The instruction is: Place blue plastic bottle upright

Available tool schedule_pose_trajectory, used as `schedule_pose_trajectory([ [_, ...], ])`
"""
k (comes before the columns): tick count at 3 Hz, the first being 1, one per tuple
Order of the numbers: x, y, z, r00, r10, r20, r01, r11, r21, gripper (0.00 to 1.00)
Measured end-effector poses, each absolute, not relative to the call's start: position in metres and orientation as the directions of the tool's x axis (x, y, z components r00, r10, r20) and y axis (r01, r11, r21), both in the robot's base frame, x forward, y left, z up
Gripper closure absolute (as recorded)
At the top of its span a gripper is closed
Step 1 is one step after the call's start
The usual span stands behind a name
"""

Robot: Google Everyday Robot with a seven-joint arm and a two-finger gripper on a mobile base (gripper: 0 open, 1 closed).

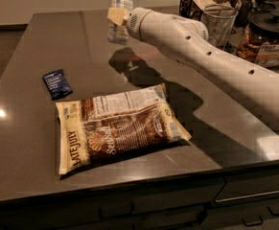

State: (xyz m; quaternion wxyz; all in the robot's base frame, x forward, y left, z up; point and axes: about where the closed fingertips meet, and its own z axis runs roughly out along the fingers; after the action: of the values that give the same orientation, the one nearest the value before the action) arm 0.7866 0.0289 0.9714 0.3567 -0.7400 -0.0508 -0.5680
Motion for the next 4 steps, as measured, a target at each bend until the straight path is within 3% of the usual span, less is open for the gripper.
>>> schedule_pose_trajectory([
  [4, 0.777, 0.017, 0.950, 0.167, -0.122, 0.978, 0.549, -0.813, -0.195, 1.00],
])
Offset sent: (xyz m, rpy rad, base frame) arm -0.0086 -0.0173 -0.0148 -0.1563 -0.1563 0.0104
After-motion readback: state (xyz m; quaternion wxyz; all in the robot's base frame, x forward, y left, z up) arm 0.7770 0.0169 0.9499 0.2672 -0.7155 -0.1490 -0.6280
